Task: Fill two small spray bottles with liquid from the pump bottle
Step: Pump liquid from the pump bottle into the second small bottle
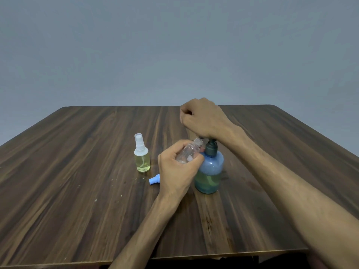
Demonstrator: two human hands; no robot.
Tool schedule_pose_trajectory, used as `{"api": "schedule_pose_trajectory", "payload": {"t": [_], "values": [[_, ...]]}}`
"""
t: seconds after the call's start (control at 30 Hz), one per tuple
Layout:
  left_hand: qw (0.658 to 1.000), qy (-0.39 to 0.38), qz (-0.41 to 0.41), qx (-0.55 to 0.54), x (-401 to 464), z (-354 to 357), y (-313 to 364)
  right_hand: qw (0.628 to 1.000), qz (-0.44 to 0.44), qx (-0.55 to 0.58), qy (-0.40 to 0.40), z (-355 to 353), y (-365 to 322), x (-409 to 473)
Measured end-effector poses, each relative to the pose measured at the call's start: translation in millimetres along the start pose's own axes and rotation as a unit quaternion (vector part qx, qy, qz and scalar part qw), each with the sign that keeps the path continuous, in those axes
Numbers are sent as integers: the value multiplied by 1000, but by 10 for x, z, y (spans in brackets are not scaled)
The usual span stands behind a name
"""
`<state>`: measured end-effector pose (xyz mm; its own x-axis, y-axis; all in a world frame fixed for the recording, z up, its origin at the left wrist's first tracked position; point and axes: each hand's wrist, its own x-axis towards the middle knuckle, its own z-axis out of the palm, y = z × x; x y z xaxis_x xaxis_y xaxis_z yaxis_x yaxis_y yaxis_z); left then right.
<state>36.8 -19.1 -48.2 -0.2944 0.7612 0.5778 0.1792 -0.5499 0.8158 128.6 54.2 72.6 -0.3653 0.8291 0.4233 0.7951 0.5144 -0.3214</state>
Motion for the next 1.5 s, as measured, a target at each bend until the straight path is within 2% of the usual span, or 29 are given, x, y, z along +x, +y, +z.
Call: {"api": "schedule_pose_trajectory", "payload": {"t": [0.03, 0.13, 0.17, 0.27, 0.3, 0.4, 0.43, 0.57, 0.7, 0.87, 1.03, 1.2, 1.4, 1.5], "values": [[1000, -1, 2, 1, 5, -3, -8, 1000, 2, 5, 4, 4, 16, 15], [1000, 5, -11, -1, 18, 8, -11, 997, 23, 9, -71, 41, 29, -3], [1000, 7, -13, -3, 17, 7, -9, 997, 20, 9, -70, 41, 27, 1], [1000, 4, -3, -3, 13, -4, -6, 1000, 3, 10, 24, -10, 16, 18], [1000, 4, -2, -2, 14, -1, -12, 1000, 4, 11, 27, -18, 32, 30], [1000, 10, -10, 4, 22, 12, -11, 998, 20, 8, -60, 34, 52, 7], [1000, 12, -12, 4, 17, 11, -10, 998, 19, 1, -63, 45, 45, 9], [1000, 2, -9, -2, -1, -9, 0, 1000, -1, -7, 2, -1, 2, 38], [1000, 4, -9, 5, 16, -6, -4, 996, 23, 11, -87, 42, 42, 15], [1000, 4, -5, -1, -13, -8, 5, 1000, 15, 16, 0, -40, 12, 32], [1000, 9, -10, -7, -5, 4, 20, 992, 46, 21, -118, -204, -41, 152], [1000, 7, -2, 1, -3, 0, 1, 995, 39, -23, -92, 43, -4, 1], [1000, -2, 5, 8, -21, -26, 1, 1000, 5, 0, -27, -40, -61, 34], [1000, 12, -17, -1, 0, 7, 9, 999, 17, -7, -34, 13, -37, -6]]}}
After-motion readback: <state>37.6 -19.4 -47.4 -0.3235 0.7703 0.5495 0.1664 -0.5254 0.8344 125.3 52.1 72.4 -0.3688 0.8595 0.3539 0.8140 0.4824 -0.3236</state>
